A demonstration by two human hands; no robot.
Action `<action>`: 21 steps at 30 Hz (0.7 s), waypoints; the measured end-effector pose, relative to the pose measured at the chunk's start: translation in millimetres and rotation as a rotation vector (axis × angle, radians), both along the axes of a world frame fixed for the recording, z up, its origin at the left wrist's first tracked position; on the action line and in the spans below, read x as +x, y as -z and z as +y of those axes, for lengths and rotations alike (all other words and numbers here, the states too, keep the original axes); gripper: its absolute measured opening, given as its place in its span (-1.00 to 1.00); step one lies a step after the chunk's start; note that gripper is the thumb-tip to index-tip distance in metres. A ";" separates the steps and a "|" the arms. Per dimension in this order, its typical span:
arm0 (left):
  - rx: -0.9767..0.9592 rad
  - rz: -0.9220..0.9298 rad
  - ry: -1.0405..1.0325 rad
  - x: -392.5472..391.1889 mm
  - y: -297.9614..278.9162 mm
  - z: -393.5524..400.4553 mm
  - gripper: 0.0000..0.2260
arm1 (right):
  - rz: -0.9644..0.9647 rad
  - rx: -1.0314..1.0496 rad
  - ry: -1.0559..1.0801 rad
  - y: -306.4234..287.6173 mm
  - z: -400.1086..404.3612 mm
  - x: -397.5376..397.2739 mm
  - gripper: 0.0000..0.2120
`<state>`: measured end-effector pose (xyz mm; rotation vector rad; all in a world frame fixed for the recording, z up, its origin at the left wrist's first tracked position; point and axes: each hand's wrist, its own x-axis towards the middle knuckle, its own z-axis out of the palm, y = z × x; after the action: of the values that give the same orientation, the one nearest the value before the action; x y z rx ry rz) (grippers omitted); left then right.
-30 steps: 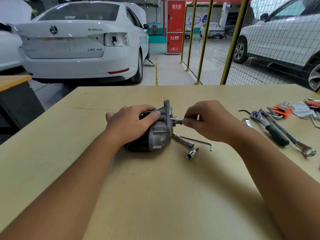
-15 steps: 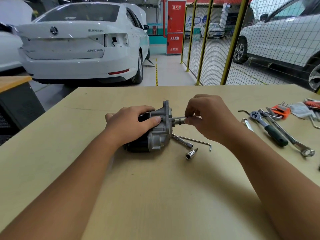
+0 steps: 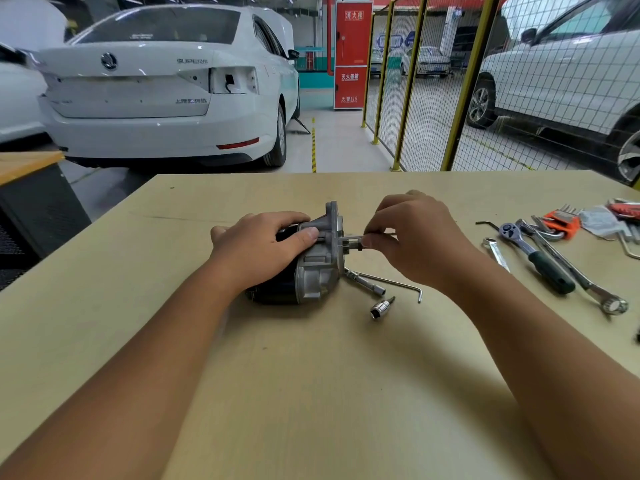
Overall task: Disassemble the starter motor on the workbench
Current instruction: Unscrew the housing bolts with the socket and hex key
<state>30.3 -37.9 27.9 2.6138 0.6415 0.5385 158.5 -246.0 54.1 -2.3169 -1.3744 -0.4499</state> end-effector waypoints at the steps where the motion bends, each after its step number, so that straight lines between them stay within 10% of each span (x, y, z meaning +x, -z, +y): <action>1: 0.001 0.001 0.000 0.0 -0.2 -0.1 -0.45 | -0.008 0.013 0.015 -0.4 -0.1 -0.1 -0.90; 21: 0.001 -0.001 0.003 0.6 0.4 -0.6 -0.45 | 0.098 0.066 -0.111 2.3 0.1 4.1 -0.91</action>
<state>30.9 -38.5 27.5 2.6145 0.6364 0.5392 162.6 -245.9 51.8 -2.1680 -1.4108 -0.3381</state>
